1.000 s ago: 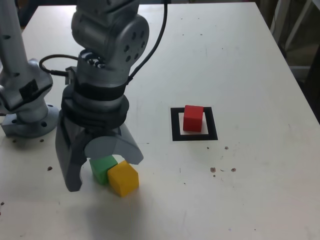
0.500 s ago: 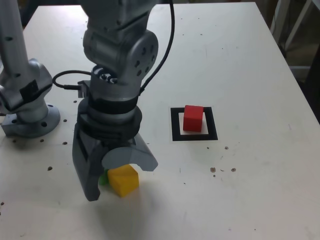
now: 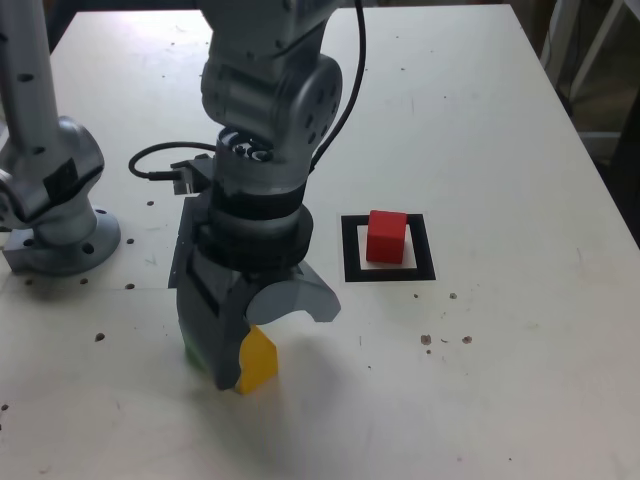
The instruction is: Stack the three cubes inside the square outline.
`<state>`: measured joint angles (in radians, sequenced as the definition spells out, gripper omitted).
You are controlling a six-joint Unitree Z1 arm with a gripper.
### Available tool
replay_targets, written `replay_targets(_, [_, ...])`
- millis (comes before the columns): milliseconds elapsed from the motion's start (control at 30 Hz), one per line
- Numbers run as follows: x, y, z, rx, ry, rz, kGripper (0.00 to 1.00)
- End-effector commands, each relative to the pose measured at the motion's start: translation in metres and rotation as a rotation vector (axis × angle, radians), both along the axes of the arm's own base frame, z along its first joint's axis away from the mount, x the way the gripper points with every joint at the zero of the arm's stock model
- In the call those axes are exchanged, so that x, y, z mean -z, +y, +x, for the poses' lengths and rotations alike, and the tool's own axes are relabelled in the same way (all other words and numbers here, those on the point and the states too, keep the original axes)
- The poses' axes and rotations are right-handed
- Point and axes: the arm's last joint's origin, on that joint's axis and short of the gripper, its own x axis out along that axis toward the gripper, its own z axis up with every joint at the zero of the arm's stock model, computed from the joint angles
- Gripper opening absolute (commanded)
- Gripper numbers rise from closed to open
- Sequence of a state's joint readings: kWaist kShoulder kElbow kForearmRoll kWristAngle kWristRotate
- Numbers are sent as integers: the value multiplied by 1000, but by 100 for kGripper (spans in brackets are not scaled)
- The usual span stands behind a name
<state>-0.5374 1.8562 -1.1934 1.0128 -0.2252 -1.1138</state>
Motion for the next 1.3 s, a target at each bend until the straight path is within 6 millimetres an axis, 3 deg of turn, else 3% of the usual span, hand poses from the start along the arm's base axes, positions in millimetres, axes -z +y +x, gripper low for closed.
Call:
replay_targets(0, [4,2,1,-11,6,-1,99])
replay_targets(833, [12,4,-6,-6,43,-23,99])
replay_targets(1267, [29,-1,-2,32,72,-16,87])
